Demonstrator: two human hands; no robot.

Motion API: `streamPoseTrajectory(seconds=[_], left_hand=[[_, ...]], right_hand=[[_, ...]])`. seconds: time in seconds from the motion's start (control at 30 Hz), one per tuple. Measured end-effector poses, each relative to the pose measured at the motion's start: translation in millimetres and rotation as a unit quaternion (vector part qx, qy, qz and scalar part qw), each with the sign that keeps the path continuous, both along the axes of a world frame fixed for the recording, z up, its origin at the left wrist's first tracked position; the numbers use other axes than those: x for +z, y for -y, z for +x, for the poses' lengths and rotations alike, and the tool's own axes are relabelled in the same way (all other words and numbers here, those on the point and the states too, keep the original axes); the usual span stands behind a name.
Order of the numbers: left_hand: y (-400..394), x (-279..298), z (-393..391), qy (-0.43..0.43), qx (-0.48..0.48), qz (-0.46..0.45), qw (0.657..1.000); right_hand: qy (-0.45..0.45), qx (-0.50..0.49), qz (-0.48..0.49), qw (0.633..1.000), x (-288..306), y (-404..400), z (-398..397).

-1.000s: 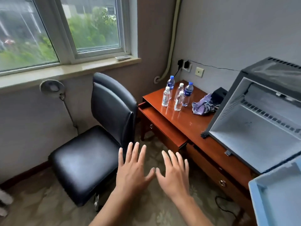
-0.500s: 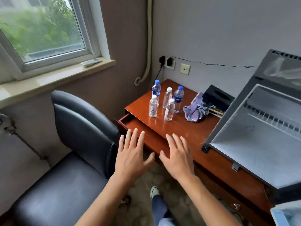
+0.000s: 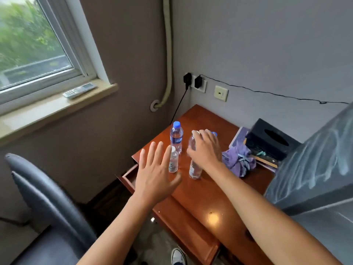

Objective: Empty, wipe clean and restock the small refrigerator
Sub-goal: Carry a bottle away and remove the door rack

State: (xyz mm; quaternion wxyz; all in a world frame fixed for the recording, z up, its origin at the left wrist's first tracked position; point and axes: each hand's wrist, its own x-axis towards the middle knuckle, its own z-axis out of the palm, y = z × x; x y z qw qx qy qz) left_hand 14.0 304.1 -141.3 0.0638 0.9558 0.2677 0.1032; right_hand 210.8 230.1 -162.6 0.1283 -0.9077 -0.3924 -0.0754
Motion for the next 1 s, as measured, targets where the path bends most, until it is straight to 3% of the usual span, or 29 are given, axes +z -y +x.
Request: streamPoseTrajectory(seconds=[0.17,0.33,0.43,0.57,0.8,1.0], left_hand=[[-28,-5,26,-0.013,0.019,-0.001,1.0],[-46,-16,30,-0.04,0.04,-0.012,0.998],[-48,-17,29,-0.049,0.044,-0.019,0.998],[-48,-18,29,-0.052,0.047,-0.023,0.997],[-37,-6,25,-0.028,0.024,-0.008,0.999],[-19,3,1,-0.009,-0.008,0.004,1.0]], right_hand=[[-0.017,-0.016,-0.162,0.987,-14,-53,62],[-0.001,-0.025,-0.312,0.95,-26,-78,83],[0.003,-0.027,-0.348,0.937,-27,-80,84],[0.024,-0.02,-0.313,0.949,-21,-78,81],[0.064,-0.024,-0.14,0.988,26,-64,63],[0.079,-0.04,-0.023,0.996,75,-23,19]])
